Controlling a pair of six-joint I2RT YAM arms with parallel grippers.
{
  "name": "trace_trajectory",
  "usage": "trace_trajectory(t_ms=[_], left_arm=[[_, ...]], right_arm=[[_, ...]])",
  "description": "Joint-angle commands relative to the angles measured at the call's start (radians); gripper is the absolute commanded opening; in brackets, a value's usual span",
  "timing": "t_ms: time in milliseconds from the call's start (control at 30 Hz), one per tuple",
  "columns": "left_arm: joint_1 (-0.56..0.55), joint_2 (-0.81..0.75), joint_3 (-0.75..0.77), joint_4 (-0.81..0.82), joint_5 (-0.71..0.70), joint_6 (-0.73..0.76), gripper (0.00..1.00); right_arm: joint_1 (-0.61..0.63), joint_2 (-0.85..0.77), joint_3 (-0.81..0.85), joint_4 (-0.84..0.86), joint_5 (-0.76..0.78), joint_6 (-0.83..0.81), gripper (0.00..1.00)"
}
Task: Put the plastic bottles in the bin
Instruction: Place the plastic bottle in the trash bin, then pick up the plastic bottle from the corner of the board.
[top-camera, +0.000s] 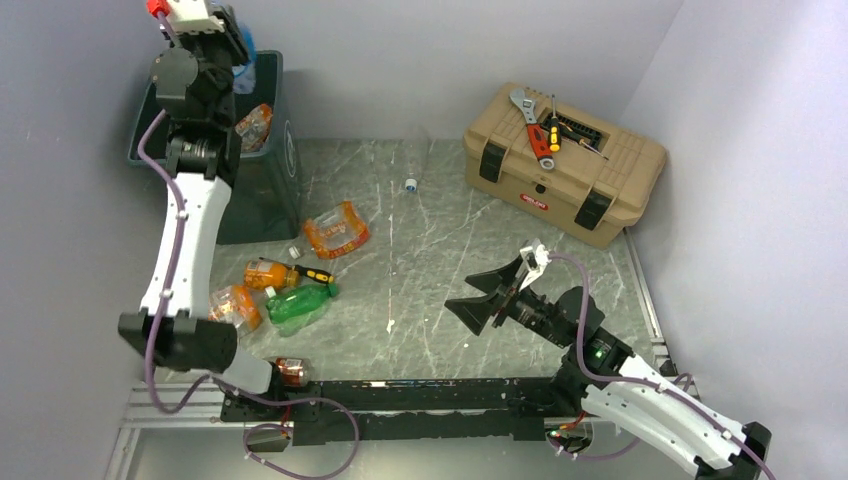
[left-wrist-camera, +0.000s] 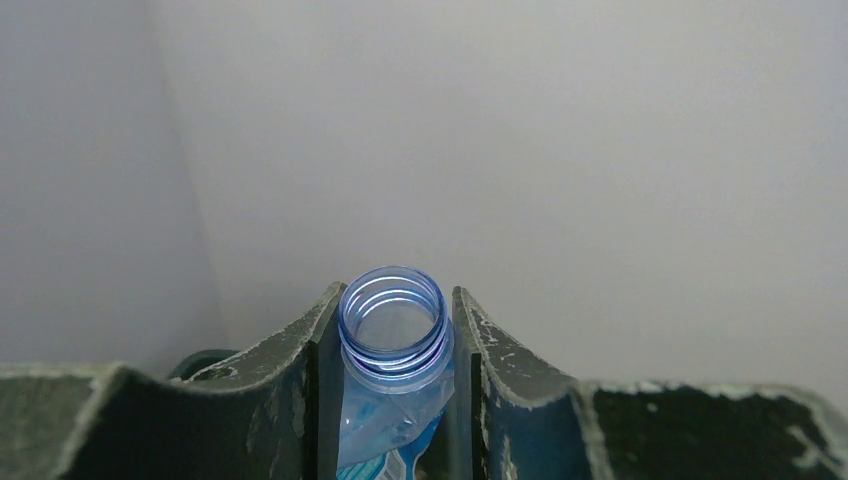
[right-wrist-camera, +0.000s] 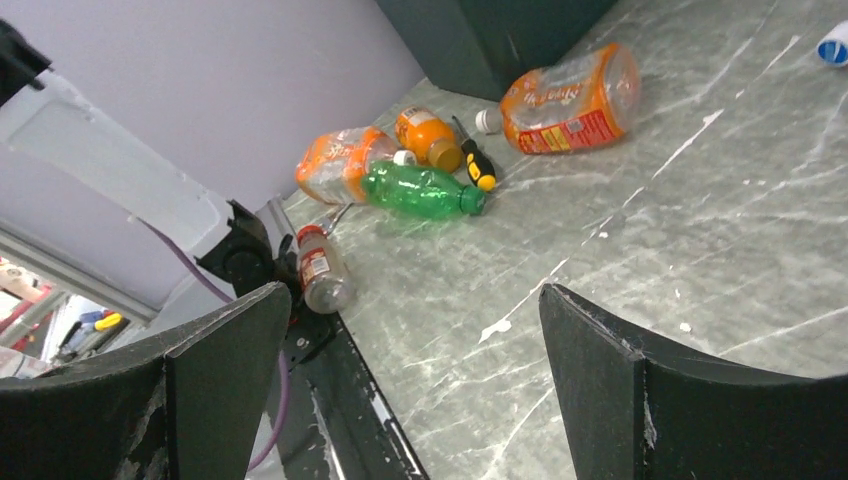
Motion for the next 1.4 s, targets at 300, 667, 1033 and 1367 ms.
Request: trace_trajectory(t_ms=[300, 667, 1033, 1367], left_arm=[[0.205, 0.321, -0.011, 0.352, 0.188, -0.079, 0.00], [0.205, 0.267, -0.159, 0.318, 0.185, -0.160, 0.98], [0.117, -0.053, -0.078, 0.053, 0.056, -0.209, 1.00], [-0.198, -0.320, -0.192, -0.515, -0.011, -0.173, 1.00]], right_arm=[[0.003, -0.156, -0.147, 0.094, 0.029, 0.088, 0.98], [0.003, -0.082, -0.139, 0.097, 0.013, 0.079, 0.98], [0.002, 0.006, -0.069, 0.033, 0.070, 0.085, 1.00], [0.000, 0.212, 0.132, -0.087, 0.213, 0.121, 1.00]])
